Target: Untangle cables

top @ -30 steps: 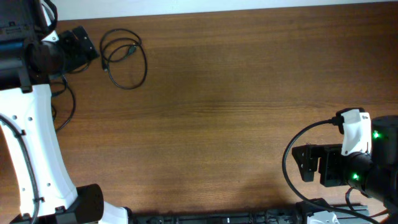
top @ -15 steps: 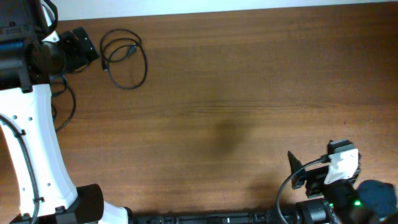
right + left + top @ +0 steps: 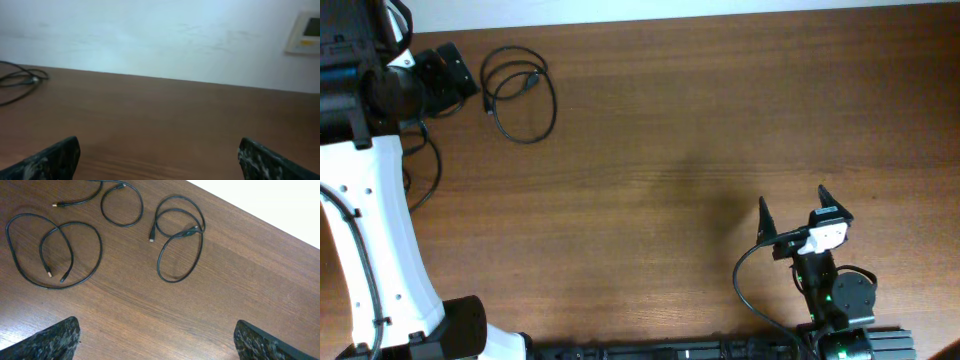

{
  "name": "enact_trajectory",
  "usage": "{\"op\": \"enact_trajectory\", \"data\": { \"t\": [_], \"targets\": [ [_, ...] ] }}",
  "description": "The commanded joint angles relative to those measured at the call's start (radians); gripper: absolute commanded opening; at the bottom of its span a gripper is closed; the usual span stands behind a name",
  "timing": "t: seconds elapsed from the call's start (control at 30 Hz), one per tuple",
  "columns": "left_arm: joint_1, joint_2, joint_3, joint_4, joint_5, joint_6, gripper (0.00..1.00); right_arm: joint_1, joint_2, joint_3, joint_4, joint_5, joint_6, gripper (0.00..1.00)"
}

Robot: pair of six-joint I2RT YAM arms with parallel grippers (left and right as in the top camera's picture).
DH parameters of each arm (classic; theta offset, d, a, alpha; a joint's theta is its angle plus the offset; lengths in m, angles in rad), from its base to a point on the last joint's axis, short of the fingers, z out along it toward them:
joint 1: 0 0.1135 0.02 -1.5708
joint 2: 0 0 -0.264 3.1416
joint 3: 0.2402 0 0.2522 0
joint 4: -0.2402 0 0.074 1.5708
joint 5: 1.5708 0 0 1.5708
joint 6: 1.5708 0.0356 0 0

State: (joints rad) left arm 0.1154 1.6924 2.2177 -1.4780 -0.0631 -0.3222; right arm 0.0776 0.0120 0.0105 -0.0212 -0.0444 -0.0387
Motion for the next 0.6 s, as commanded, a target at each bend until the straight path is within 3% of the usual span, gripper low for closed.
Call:
{"op": "enact_trajectory", "data": {
  "t": [0.0,0.17,0.3,0.57],
  "targets": [
    [0.007,-0.012,0.005,-0.002,-0.001,0.001,0.99,-0.020,-0.008,-0.005,-0.061,0.027,-0.006,0.98],
    [0.007,-0.012,0.005,-0.002,-0.001,0.001,0.99,-0.021,-0.008,-0.005,-0.061,0.039,-0.006,0.98],
    [0.007,-0.012,0.005,-0.002,-0.002,0.001,0.99,-0.113,-0.008,-0.005,-0.061,0.038,-0.006,0.99],
    [0.007,-0.012,0.005,-0.002,-0.001,0.001,0.99,-0.063,-0.008,-0.005,-0.061,0.042,-0.006,0.98]
  ]
}}
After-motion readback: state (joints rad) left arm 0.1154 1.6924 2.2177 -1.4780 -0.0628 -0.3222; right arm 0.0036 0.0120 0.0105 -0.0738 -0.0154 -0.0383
